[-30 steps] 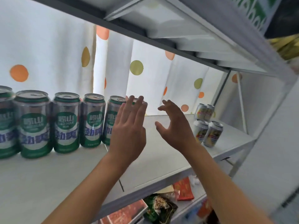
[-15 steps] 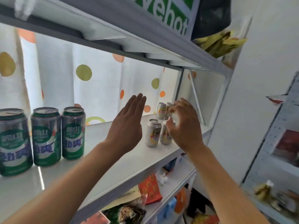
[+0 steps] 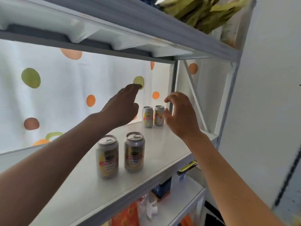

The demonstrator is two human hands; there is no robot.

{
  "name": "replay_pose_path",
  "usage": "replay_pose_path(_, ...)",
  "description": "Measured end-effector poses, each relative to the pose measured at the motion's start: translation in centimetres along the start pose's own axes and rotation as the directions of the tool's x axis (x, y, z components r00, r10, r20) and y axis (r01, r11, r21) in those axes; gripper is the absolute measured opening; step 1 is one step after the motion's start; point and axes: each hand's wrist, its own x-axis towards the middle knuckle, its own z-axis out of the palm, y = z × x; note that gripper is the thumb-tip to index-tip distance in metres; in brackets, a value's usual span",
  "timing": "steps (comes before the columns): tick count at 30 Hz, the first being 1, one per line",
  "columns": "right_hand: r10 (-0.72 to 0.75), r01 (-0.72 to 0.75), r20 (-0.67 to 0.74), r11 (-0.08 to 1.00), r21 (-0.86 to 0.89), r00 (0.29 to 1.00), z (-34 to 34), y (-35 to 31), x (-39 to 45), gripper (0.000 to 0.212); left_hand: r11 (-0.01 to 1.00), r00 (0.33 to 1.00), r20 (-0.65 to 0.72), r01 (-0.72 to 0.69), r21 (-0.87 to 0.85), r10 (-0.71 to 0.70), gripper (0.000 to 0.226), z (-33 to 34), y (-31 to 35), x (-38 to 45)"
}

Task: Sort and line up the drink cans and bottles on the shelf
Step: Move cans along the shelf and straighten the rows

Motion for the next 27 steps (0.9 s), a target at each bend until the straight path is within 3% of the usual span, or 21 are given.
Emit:
replay_pose_path(4, 0.049, -0.053, 0.036, 0.994, 0.099, 0.998, 3.1, 6.2, 3.1, 0.02, 0.992, 0.996, 0.083, 0.025, 0.122, -0.035, 0.049, 4.2, 0.0, 4.8)
replay_pose_path(8, 0.225, -0.234, 0.065, 0.944, 0.231, 0.972, 7.9, 10.8, 5.4, 0.023, 0.931, 0.957, 0.269, 0.0, 0.365, -0.105, 0.036, 9.0, -0.1, 9.4)
replay_pose_path(12, 0.335, -0.365, 0.152, 0.89, 0.274, 0.93, 13.3, 14.4, 6.9, 0.028, 0.893, 0.916, 0.342, 0.038, 0.449, -0.21, 0.033, 12.6, -1.3, 13.6)
replay_pose_path(14, 0.367, -0.444, 0.278, 0.843, 0.303, 0.888, 15.8, 15.8, 7.8, 0.037, 0.893, 0.887, 0.352, 0.131, 0.431, -0.3, 0.034, 14.0, -2.1, 15.1)
replay_pose_path(16, 0.381, -0.548, 0.466, 0.782, 0.298, 0.798, 18.2, 16.7, 8.4, 0.051, 0.897, 0.844, 0.369, 0.257, 0.359, -0.389, 0.033, 15.4, -2.7, 15.8)
replay_pose_path(18, 0.385, -0.584, 0.531, 0.762, 0.279, 0.755, 20.4, 17.5, 8.5, 0.06, 0.892, 0.818, 0.383, 0.317, 0.323, -0.429, 0.033, 17.0, -3.3, 16.4)
replay_pose_path(23, 0.441, -0.604, 0.45, 0.724, 0.332, 0.776, 24.1, 18.2, 8.1, 0.05, 0.86, 0.808, 0.332, 0.376, 0.345, -0.486, 0.035, 19.9, -5.1, 17.9)
replay_pose_path(27, 0.452, -0.553, 0.335, 0.761, 0.338, 0.827, 25.5, 18.3, 8.1, 0.038, 0.864, 0.8, 0.342, 0.407, 0.296, -0.494, 0.036, 21.1, -6.0, 19.1)
